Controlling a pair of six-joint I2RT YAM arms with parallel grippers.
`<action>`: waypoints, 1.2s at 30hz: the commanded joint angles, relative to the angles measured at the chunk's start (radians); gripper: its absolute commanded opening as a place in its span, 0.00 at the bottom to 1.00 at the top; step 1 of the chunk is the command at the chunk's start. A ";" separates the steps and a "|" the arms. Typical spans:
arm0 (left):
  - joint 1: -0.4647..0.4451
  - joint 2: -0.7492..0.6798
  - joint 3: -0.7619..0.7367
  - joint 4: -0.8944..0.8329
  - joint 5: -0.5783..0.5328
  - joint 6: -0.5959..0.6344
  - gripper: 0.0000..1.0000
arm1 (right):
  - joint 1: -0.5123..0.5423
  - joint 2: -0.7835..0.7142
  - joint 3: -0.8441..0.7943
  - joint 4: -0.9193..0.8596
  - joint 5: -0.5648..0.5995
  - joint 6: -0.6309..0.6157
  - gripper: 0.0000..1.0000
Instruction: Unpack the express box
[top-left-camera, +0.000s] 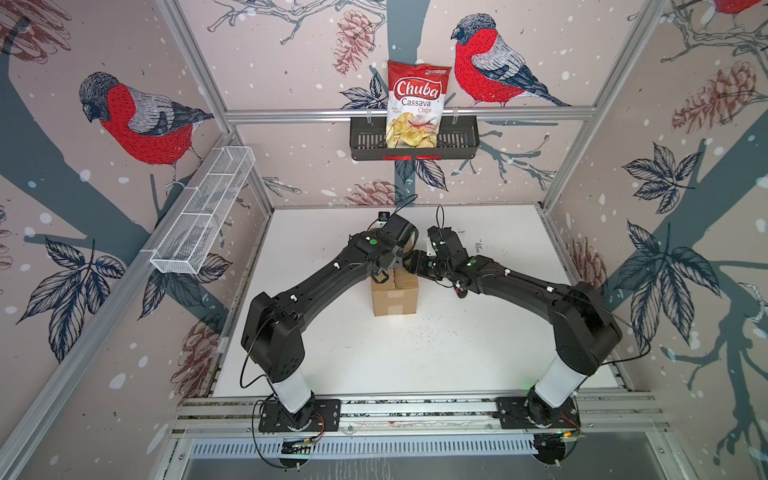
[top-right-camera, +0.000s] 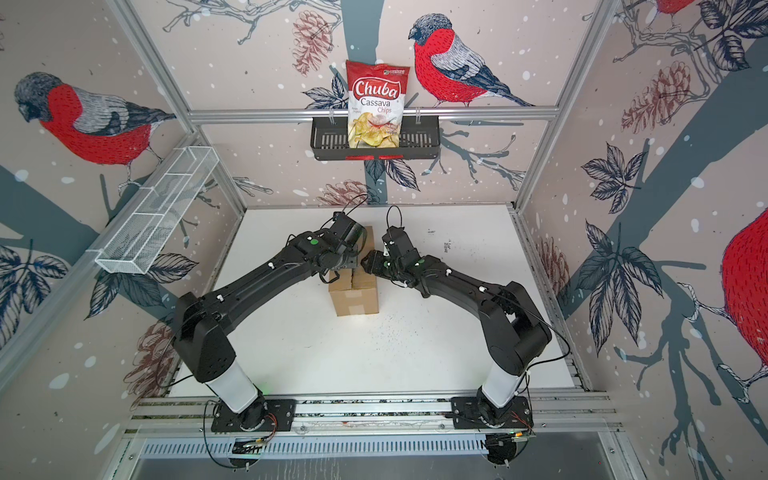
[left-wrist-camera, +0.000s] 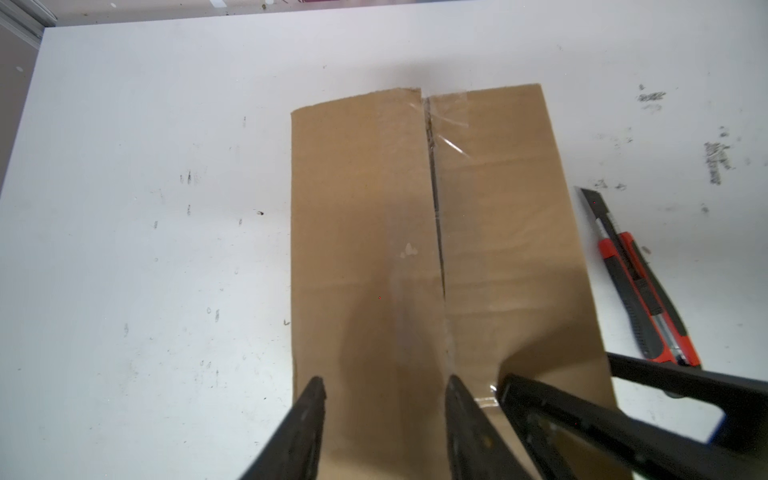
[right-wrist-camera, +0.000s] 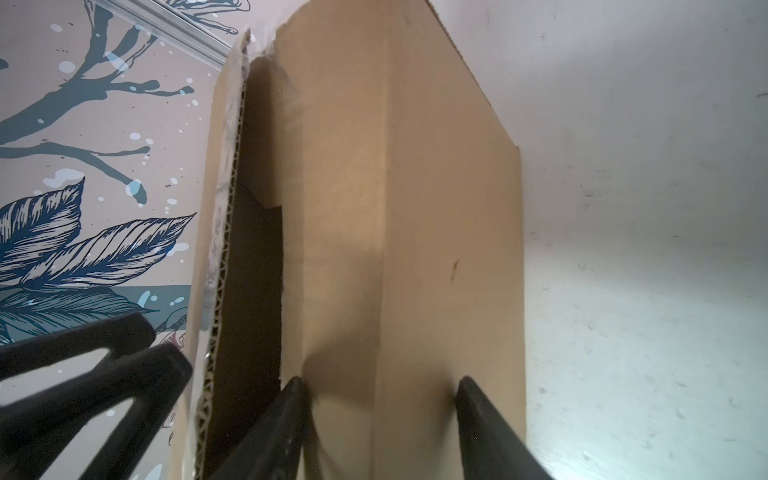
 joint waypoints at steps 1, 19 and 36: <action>0.008 -0.020 -0.008 0.048 0.024 -0.002 0.56 | 0.005 -0.006 0.007 -0.132 0.058 -0.016 0.56; 0.008 0.058 0.102 -0.073 -0.005 0.032 0.92 | 0.005 -0.045 0.036 -0.144 0.064 -0.052 0.70; 0.007 0.220 0.237 -0.200 -0.104 -0.001 0.75 | -0.008 -0.010 0.001 -0.084 0.033 -0.030 0.70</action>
